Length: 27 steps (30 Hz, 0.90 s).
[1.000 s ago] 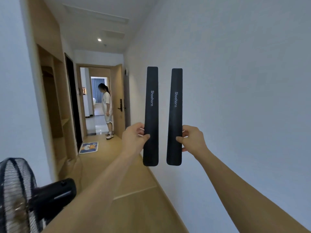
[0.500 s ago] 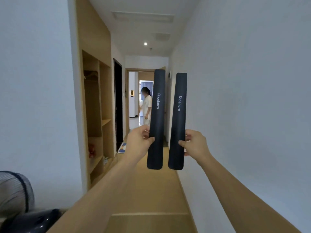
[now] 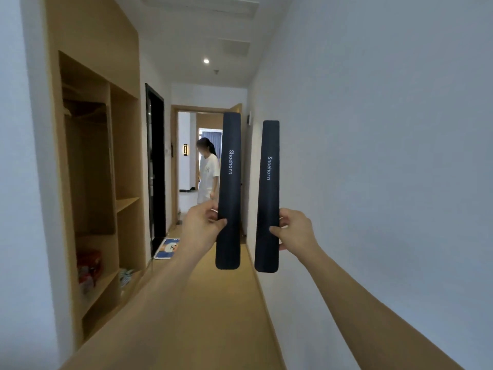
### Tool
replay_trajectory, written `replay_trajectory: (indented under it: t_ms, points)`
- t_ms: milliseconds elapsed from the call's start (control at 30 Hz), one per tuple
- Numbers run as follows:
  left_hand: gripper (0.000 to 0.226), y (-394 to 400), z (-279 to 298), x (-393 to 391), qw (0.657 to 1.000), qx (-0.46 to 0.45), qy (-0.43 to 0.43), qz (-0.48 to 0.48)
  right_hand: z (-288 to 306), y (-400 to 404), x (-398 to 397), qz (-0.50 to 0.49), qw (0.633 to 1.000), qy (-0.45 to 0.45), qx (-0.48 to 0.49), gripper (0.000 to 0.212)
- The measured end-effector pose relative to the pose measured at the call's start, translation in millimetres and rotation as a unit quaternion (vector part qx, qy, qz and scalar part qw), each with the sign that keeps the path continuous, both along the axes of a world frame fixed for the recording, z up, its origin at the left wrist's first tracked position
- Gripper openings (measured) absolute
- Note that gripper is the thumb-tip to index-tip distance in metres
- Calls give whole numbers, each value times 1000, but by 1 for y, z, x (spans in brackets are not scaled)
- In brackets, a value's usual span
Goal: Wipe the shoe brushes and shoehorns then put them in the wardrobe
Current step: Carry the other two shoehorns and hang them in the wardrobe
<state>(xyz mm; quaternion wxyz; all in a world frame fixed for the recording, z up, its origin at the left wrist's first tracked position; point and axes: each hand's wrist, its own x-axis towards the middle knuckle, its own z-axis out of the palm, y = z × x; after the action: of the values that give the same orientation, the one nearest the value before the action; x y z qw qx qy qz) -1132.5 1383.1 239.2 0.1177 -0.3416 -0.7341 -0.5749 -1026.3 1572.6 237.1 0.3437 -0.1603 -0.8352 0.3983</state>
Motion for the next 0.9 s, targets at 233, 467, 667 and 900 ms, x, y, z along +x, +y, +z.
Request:
replay_trajectory:
  t_ms: [233,467,667,900]
  points:
    - [18,88,22,-140,999,5,26,-29,28,76,-131,-21,999,5,25,21]
    - [19,160,9,-257,1000,-6,26,2,11,149,-251,-7,1000,9,20,24]
    - [16,216,-1,-347,1000,-5,-5,22,2,220,-366,43,999,21,5,22]
    - [17,286,18,-460,997,1,6,76,19,300,-503,102,995,19,-9,20]
